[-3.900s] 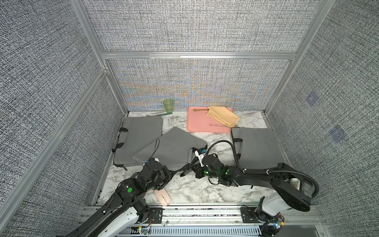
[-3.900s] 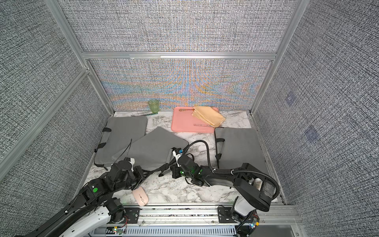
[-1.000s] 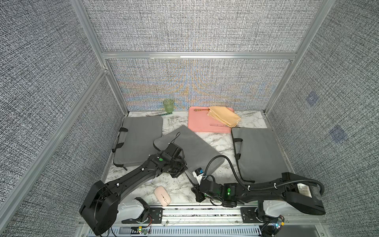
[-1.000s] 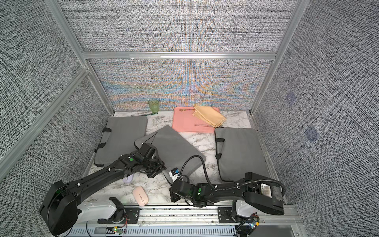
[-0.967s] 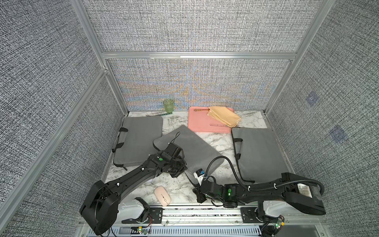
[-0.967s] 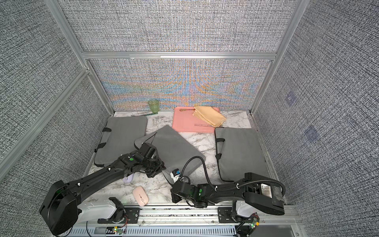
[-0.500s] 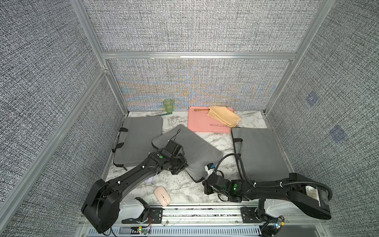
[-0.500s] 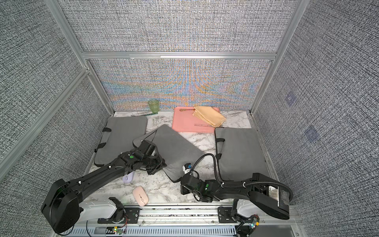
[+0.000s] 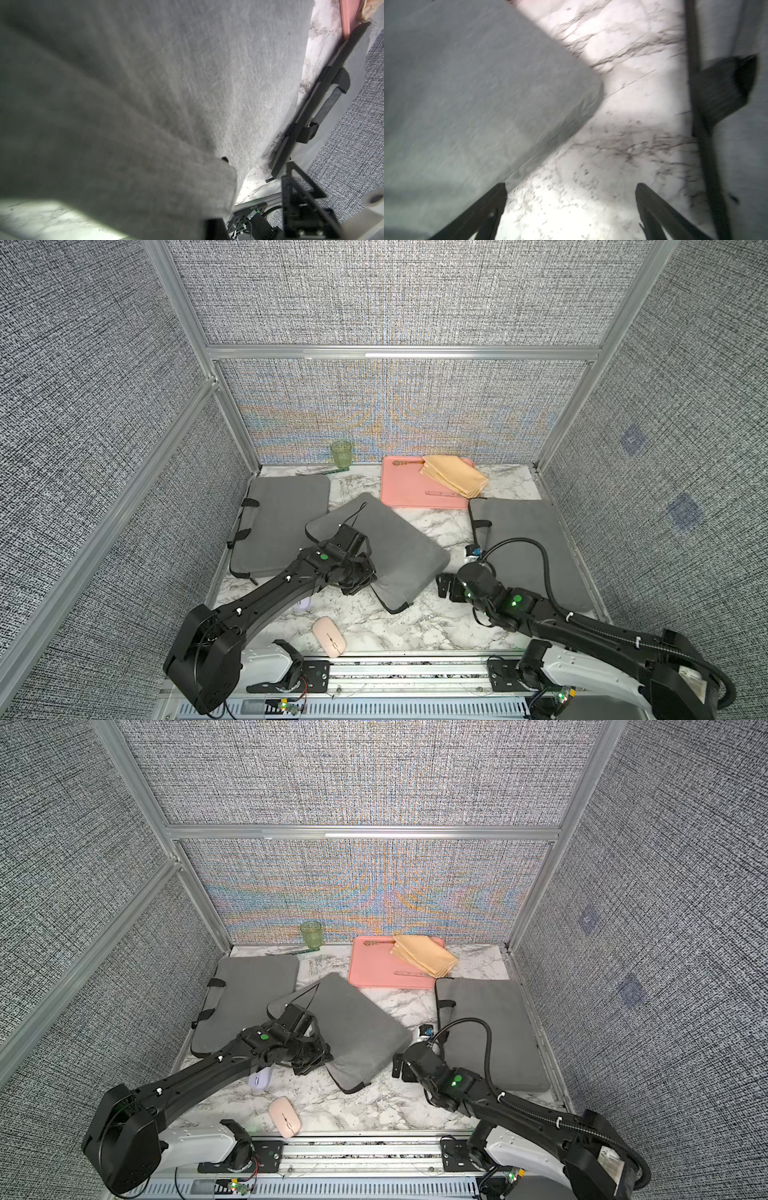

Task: Put the mouse into the laptop bag
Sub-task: Adjust the zippered laptop bag at the center of the board.

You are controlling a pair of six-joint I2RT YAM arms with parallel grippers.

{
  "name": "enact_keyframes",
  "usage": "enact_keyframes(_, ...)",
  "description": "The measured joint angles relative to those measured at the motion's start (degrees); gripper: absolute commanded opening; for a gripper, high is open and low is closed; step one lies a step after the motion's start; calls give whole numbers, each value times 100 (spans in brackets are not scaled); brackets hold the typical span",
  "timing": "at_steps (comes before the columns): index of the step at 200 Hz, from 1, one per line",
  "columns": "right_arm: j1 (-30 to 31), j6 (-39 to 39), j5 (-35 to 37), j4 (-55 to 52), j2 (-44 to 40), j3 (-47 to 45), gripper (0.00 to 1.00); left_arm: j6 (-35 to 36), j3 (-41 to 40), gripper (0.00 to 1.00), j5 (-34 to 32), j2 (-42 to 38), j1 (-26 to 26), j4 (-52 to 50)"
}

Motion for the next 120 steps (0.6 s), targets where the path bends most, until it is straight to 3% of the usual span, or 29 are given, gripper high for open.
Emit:
enact_keyframes(38,-1217,-439,-999,225,2041,1294,99,258,129,0,-50,-2,9,-299)
enact_keyframes(67,-1523,-647,-1698,396,3460,2256,95,402,146,0,-72,17,55,-404)
enact_keyframes(87,-1517,-699,-2052,503,3792,2422,74,527,232,0,-44,144,162,-511)
enact_keyframes(105,-1526,-739,-2162,710,3657,2225,31,651,304,0,-24,282,249,-612)
enact_keyframes(120,-1530,-739,-2159,872,3480,2011,5,748,396,0,-33,389,278,-750)
